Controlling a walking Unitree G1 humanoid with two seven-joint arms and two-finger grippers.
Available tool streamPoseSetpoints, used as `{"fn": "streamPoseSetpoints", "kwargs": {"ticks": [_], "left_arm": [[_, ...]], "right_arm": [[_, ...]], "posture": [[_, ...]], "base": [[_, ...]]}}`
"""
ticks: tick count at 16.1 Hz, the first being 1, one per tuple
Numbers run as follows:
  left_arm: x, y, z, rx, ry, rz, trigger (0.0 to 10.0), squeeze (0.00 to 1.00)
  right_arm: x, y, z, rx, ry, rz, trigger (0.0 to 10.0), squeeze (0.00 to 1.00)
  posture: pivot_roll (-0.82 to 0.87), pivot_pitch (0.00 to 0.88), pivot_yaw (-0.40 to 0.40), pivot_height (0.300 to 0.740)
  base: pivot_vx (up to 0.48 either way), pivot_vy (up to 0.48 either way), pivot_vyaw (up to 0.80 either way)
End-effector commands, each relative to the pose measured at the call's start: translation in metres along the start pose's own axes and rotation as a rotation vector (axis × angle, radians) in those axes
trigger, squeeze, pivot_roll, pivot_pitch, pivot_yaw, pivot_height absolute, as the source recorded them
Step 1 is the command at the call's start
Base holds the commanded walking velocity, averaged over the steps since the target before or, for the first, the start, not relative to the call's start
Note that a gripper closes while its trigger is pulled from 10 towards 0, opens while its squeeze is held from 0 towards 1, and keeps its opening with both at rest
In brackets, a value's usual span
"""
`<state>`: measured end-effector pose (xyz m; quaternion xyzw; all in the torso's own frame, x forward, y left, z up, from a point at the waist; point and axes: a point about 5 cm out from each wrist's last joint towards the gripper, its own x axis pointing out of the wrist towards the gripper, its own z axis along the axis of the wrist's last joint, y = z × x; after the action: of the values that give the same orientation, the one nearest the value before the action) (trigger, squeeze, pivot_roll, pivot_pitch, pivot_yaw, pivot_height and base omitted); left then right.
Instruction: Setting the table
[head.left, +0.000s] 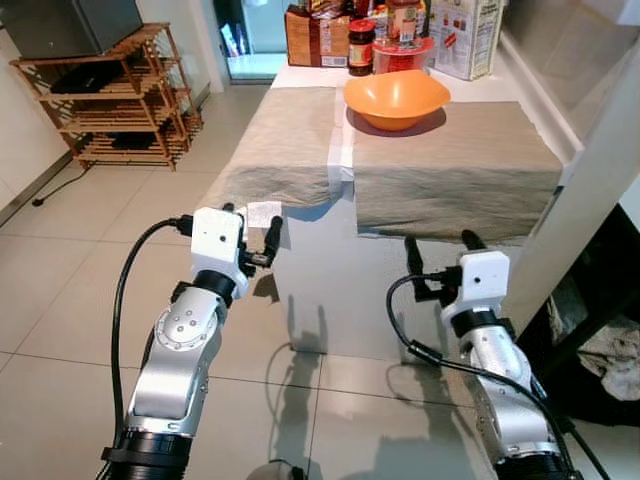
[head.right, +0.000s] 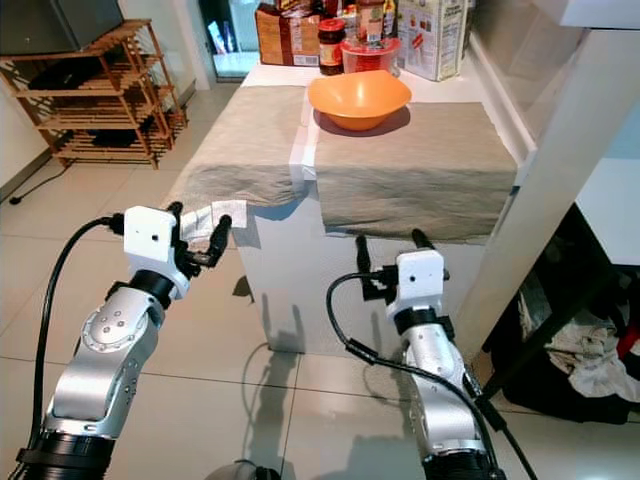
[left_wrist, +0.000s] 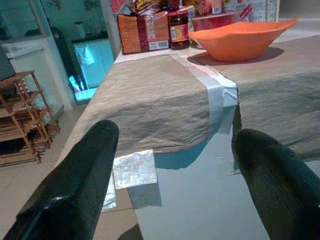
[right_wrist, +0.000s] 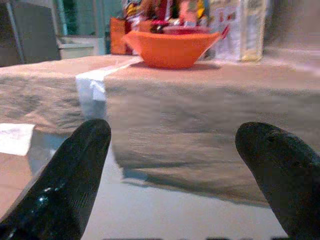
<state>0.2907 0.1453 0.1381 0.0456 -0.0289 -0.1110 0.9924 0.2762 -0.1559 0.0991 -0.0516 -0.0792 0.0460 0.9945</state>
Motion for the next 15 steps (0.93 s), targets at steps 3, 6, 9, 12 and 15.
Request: {"fn": "streamPoseSetpoints", "kwargs": {"ticks": [3,6,9,12,15], "left_arm": [[0.000,0.006,-0.003,-0.027,0.015,0.025,10.0,1.00],[-0.003,0.011,-0.015,-0.121,0.064,0.040,10.0,0.00],[-0.002,0.008,-0.014,-0.161,0.045,0.018,10.0,0.00],[0.004,0.001,-0.003,-0.143,-0.002,-0.006,10.0,0.00],[0.007,-0.003,0.003,-0.114,-0.028,-0.042,10.0,0.00]], "right_arm": [[-0.001,-0.009,0.007,-0.017,-0.030,-0.040,10.0,0.00],[-0.007,-0.021,0.002,0.013,0.008,-0.100,10.0,0.00],[-0.017,-0.029,0.001,-0.007,0.027,-0.150,10.0,0.00],[-0.013,-0.022,0.004,-0.024,0.009,-0.127,10.0,0.00],[-0.009,-0.023,0.006,-0.039,0.006,-0.129,10.0,0.00]], "posture": [[-0.14,0.000,0.098,0.722],[-0.15,0.000,0.096,0.722],[-0.16,0.000,0.095,0.722],[-0.16,0.000,0.097,0.722],[-0.16,0.000,0.097,0.722]], "base": [[0.000,0.000,0.00],[0.000,0.000,0.00],[0.121,0.000,0.00],[0.471,0.000,0.00],[0.480,0.000,0.00]]}}
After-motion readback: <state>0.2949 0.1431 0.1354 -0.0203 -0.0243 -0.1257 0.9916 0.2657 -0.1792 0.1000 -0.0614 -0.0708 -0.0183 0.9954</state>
